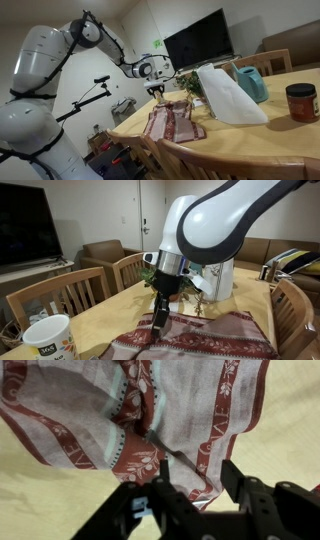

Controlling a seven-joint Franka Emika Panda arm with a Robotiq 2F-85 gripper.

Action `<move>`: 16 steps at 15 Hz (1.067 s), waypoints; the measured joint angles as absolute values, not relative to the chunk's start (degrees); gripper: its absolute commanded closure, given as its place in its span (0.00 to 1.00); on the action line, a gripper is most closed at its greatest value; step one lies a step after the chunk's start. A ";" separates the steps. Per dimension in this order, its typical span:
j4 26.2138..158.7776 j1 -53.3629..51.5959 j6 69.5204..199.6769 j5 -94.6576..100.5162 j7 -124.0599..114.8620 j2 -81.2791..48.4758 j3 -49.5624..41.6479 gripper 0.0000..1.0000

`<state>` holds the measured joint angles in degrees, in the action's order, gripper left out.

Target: Straighten the red cloth

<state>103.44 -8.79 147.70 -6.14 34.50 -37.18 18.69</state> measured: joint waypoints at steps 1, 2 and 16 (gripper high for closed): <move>103.44 -8.71 147.70 -6.12 34.51 -37.43 18.83 0.83; 103.44 -8.68 147.69 -6.04 34.51 -37.75 18.91 0.90; 88.66 -12.47 146.62 3.91 29.92 -49.53 16.51 0.99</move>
<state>88.66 -12.47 146.62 3.91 29.92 -49.53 16.51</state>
